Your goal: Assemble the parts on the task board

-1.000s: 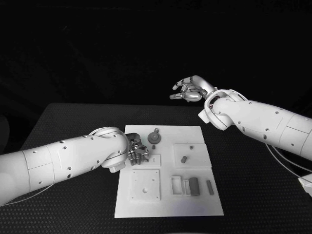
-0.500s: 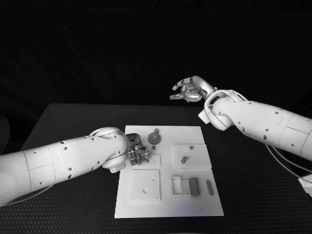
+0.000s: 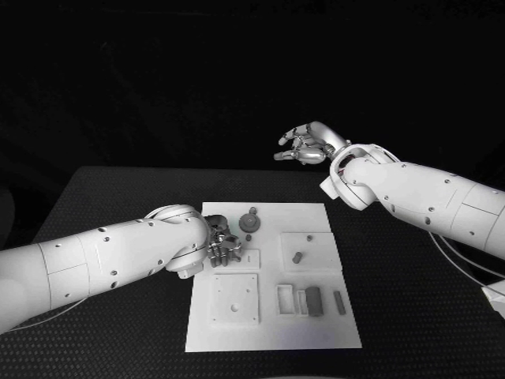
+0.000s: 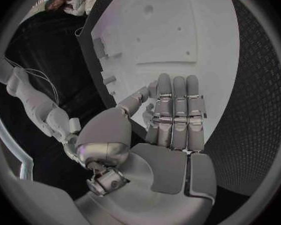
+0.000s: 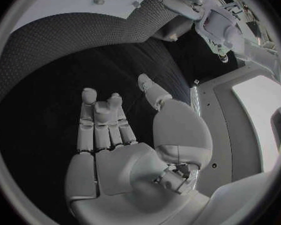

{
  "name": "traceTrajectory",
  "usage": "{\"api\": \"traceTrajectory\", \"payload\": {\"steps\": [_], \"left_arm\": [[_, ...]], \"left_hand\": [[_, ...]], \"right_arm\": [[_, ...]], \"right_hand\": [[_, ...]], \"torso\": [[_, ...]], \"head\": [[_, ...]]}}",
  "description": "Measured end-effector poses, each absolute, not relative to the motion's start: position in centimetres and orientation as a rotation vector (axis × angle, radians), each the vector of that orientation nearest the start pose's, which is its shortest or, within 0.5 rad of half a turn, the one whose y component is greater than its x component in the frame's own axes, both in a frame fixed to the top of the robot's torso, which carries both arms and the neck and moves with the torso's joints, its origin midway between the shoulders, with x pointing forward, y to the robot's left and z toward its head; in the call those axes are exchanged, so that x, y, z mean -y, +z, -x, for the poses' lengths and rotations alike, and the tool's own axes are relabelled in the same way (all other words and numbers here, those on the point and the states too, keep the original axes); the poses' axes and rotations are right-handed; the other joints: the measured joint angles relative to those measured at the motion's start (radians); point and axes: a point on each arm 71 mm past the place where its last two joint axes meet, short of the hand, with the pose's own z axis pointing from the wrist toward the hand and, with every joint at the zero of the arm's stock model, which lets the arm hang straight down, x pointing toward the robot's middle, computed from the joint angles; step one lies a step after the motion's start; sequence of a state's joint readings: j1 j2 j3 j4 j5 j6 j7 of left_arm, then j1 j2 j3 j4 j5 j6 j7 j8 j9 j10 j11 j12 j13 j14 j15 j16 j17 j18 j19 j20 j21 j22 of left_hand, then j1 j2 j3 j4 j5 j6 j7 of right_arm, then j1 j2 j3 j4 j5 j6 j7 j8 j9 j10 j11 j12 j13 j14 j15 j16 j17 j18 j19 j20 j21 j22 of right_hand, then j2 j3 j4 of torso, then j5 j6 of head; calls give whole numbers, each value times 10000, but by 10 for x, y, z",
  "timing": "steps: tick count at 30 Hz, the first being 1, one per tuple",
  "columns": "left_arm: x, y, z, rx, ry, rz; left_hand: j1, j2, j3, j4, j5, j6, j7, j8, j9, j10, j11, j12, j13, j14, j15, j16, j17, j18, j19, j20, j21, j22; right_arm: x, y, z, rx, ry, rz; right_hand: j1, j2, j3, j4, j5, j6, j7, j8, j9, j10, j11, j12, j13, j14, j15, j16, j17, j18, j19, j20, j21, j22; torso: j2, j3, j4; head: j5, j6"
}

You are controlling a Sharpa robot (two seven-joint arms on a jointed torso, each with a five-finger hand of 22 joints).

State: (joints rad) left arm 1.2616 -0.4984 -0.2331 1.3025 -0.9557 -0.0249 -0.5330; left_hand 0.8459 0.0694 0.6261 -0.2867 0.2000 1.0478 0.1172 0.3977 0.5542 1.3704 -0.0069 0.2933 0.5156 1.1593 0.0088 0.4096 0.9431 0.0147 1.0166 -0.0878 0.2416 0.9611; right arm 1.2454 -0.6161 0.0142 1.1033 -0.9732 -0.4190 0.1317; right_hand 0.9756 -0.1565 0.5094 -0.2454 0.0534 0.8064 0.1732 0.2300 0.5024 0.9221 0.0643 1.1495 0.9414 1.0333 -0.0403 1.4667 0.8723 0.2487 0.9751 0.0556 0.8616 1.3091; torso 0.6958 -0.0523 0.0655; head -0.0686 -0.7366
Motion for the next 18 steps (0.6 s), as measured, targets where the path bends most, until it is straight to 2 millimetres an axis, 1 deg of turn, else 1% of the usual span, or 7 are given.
{"api": "traceTrajectory", "payload": {"steps": [5,7,18], "left_arm": [[-112,-266,-492,-23465,-4235,1792],[-112,-266,-492,-23470,-4229,1789],[-112,-266,-492,-23558,-4201,1688]], "left_hand": [[-1,0,-2,1,-1,-1,-2,-2,-1,0,0,35,-1,0,0,0,-10,0,1,-1,4,0],[-1,-1,-3,2,-1,-1,-2,-10,-1,0,0,35,-1,0,0,0,-10,-1,1,-1,3,4],[-13,-13,-5,8,-40,0,-4,20,2,0,1,35,12,0,0,0,-20,0,2,-2,-4,4]], "right_arm": [[213,-157,-571,-14749,8464,-2952],[212,-157,-571,-14752,8469,-2950],[212,-157,-571,-14774,8481,-2943]], "right_hand": [[4,4,0,0,0,0,-1,0,0,0,0,0,0,0,0,0,0,-2,0,0,0,0],[40,40,0,0,0,9,-10,0,0,0,0,0,0,0,0,0,0,-3,0,0,0,0],[40,40,0,0,0,13,-16,0,1,0,0,-4,-8,1,2,0,0,-6,0,0,0,0]], "torso": [[-1,-1,0],[-1,-1,0],[-3,-1,0]], "head": [[-8,-2],[-10,-2],[-15,-14]]}}
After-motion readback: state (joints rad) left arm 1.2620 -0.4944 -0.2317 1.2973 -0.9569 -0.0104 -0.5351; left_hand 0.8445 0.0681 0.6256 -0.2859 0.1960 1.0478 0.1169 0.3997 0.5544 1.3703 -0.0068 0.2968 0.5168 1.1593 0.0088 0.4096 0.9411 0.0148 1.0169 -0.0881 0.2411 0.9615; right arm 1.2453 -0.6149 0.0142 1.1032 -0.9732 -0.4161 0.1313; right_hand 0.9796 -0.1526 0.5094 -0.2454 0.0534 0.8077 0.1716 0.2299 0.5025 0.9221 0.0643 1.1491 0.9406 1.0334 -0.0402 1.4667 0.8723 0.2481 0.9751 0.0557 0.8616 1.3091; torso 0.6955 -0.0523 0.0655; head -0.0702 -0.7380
